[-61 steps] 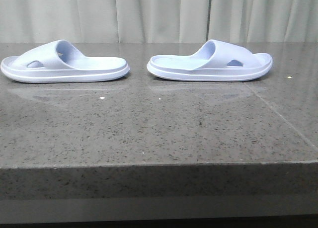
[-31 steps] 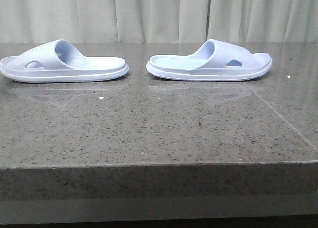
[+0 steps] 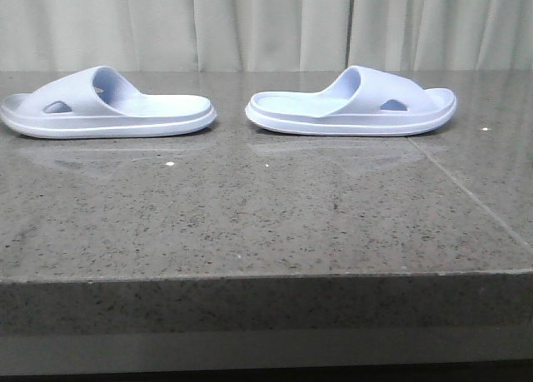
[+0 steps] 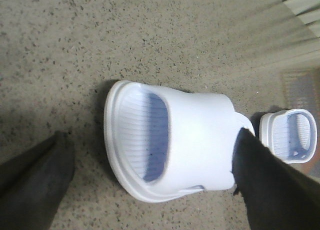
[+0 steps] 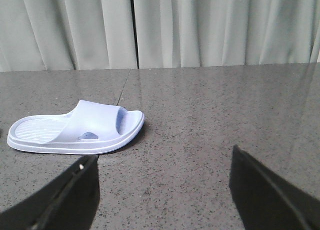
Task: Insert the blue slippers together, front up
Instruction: 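Lower the left gripper onto the heel of the slipper nearest it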
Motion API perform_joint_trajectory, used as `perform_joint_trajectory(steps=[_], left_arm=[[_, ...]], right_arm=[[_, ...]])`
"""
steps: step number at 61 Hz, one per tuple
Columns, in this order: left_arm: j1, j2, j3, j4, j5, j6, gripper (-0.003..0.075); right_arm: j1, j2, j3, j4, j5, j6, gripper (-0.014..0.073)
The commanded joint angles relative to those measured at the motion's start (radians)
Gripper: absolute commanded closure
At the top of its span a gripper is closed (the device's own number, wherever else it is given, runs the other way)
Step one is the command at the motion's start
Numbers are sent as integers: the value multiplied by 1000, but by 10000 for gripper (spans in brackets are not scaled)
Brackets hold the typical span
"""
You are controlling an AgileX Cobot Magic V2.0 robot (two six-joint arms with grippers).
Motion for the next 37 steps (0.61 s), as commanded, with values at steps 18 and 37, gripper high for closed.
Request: perform_joint_trajectory(steps=[18, 37], left_arm=[[-8, 87, -132, -16, 84, -6, 183], [-51, 102, -132, 12, 84, -15, 249]], right_arm=[[-5, 20, -32, -11, -61, -4, 30], [-5, 20, -32, -11, -60, -4, 30]])
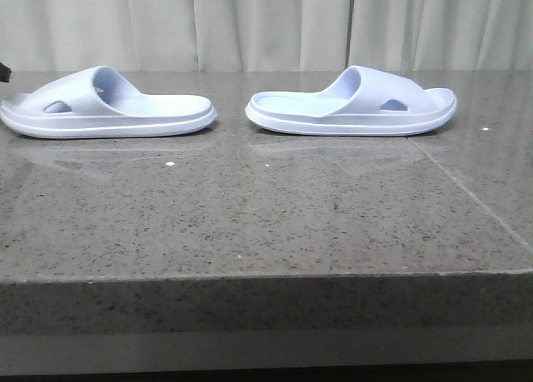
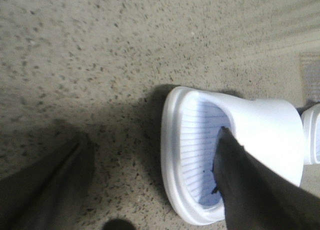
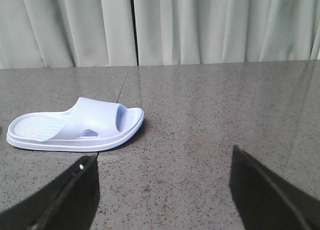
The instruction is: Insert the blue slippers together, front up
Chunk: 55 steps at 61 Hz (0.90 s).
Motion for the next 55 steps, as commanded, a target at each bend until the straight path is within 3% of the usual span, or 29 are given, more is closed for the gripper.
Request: perform_joint_trajectory(steps=[1, 19, 34, 55], left_arm=[[-20, -52, -30, -45, 69, -9, 249], [-43, -52, -30, -11, 65, -17, 250], [-43, -52, -30, -5, 49, -18, 345], [-94, -27, -27, -1, 32, -28, 352]], right_arm=[[-5, 20, -32, -11, -69, -4, 30], [-5, 20, -32, -11, -60, -4, 30], [-5, 20, -32, -11, -51, -4, 30], [-5, 20, -32, -11, -49, -4, 30]])
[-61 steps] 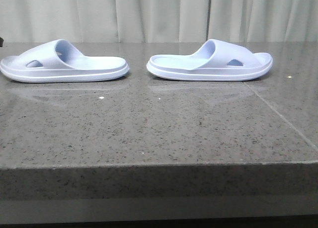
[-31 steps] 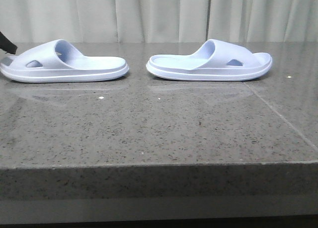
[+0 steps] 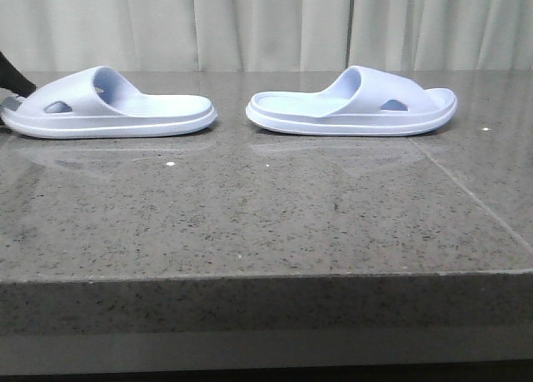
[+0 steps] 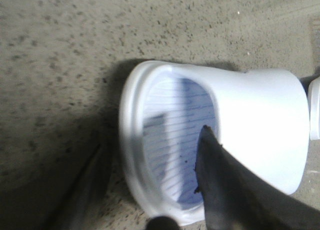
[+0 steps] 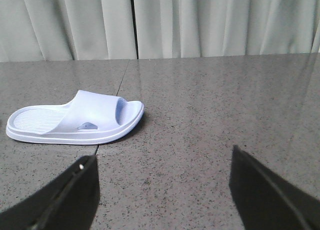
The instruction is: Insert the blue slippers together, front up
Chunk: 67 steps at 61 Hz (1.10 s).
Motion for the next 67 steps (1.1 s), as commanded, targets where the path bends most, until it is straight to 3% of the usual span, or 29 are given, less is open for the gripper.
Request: perform_joint_trajectory(steps=[1, 23, 28, 38, 67], left_arm=[[-20, -29, -26, -54, 30, -13, 352], [-64, 32, -26, -72, 57, -16, 373], [-64, 32, -26, -72, 63, -16, 463], [-58, 32, -26, -76, 64, -16, 739], [-42, -13, -26, -193, 65, -81, 740]], right_arm=[[-5, 20, -32, -11, -74, -4, 30], [-5, 20, -32, -11, -71, -4, 30], [-5, 20, -32, -11, -69, -4, 30], [-5, 20, -32, -11, -67, -4, 30], [-5, 20, -32, -11, -51, -4, 30]])
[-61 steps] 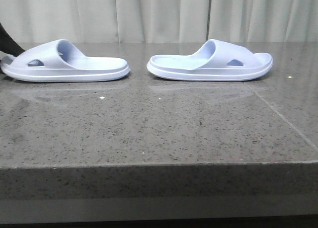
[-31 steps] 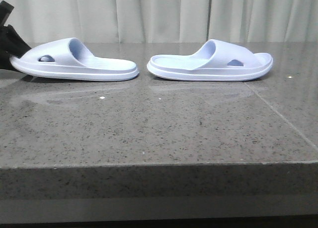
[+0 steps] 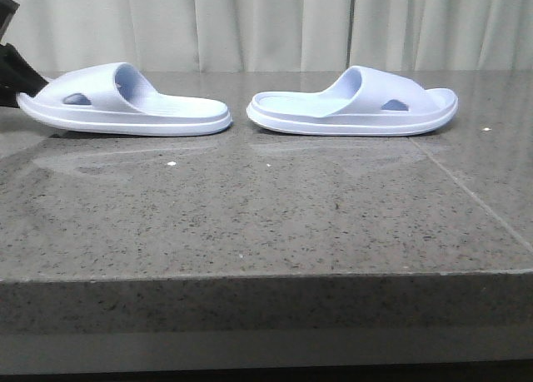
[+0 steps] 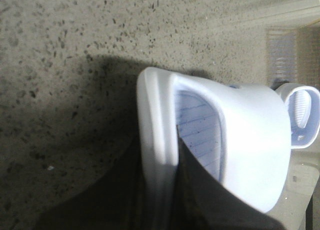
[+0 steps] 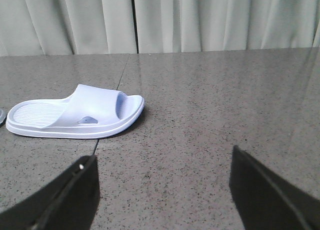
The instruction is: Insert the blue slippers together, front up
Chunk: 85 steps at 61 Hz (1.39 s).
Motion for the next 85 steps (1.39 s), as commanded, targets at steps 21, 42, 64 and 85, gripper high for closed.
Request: perform_joint_trajectory(steps=[21, 42, 64, 85], left_arm=[[2, -100, -14, -147, 51, -48, 740], [2, -127, -14, -155, 51, -56, 740], [2, -127, -14, -145, 51, -56, 741], [2, -127, -14, -141, 51, -56, 741]], right_arm=[[-5, 18, -32, -11, -71, -4, 30], [-5, 18, -32, -10, -67, -4, 30], [-5, 247, -73, 65, -3, -4, 30], [-5, 772, -358, 119, 64, -4, 30]])
